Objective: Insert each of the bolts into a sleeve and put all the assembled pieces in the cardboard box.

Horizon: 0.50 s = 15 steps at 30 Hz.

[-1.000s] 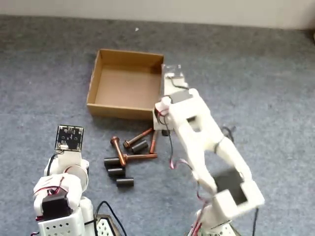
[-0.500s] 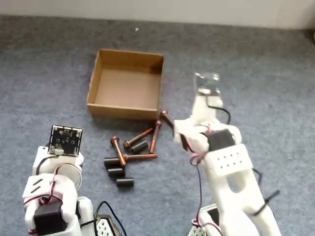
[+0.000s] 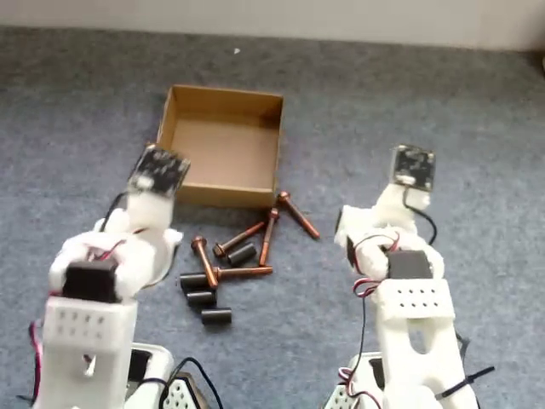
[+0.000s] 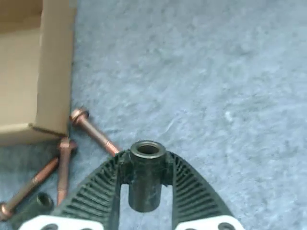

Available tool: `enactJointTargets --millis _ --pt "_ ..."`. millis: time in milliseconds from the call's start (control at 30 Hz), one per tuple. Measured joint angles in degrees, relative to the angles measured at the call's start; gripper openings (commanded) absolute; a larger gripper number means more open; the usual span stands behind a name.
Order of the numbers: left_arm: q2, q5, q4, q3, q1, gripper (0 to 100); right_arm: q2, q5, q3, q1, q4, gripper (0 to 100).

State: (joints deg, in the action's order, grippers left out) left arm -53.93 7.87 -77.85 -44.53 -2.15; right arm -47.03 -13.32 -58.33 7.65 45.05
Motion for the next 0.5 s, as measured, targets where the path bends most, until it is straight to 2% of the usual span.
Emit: enactJointTargets --millis 167,267,367,500 --pt "10.8 -10.5 0.0 6.0 -11.2 19 0.0 -2.5 0.0 -5.3 -1.5 0.4" --pt "16.3 -14.2 1.4 8.4 -17.3 19 0.0 -2.7 0.0 -7.9 -2.6 0.4" --pt "22.1 -17.0 6.2 8.9 -21.6 19 0.0 -2.7 0.0 -9.2 -2.8 0.4" --pt "31.1 -17.7 14.9 8.9 -23.1 19 0.0 -2.7 0.0 -9.4 -2.8 0.4"
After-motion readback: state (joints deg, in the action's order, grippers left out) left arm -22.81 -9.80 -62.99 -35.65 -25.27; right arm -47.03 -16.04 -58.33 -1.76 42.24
